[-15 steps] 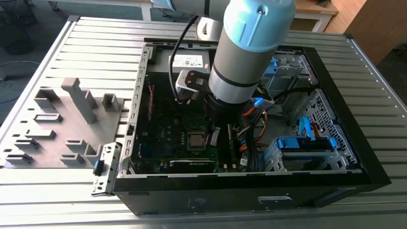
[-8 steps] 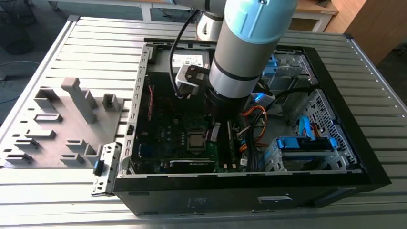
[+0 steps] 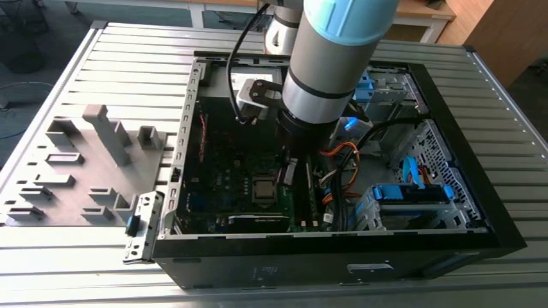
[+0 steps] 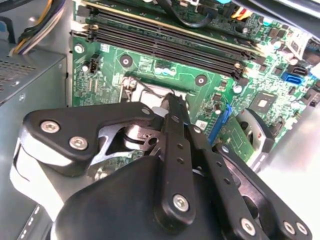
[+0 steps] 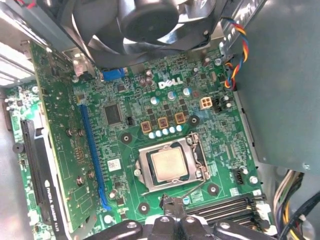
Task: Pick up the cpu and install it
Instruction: 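Install the first cpu locking lever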
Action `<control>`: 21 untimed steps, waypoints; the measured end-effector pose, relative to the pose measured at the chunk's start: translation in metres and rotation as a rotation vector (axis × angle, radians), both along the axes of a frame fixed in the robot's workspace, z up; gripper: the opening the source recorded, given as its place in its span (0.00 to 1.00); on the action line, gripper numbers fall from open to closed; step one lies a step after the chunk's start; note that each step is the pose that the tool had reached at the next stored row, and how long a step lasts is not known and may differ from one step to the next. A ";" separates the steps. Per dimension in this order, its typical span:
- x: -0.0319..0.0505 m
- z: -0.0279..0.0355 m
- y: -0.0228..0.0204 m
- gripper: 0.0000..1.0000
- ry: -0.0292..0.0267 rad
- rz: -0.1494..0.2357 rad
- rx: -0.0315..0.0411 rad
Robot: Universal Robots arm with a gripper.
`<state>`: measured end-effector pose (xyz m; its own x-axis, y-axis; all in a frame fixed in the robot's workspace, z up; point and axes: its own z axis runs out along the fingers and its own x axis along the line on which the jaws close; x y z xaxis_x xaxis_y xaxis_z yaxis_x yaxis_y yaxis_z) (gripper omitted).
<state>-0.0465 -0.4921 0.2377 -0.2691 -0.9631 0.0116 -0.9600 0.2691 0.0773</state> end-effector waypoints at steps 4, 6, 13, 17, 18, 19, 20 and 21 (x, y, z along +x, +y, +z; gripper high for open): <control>0.0001 0.0069 0.0021 0.11 0.0000 0.000 -0.0002; 0.0000 0.0110 0.0029 0.11 0.0000 0.000 -0.0002; 0.0001 0.0203 0.0053 0.11 -0.0001 0.000 0.0001; 0.0000 0.0190 0.0078 0.11 -0.0001 0.000 0.0003; 0.0000 0.0180 0.0082 0.11 -0.0001 0.000 0.0003; 0.0000 0.0166 0.0089 0.11 0.0000 0.000 0.0003; 0.0000 0.0150 0.0095 0.11 0.0000 0.000 0.0003; 0.0000 0.0138 0.0102 0.11 0.0000 0.000 0.0002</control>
<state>-0.0465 -0.4818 0.2515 -0.2690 -0.9631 0.0114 -0.9600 0.2691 0.0774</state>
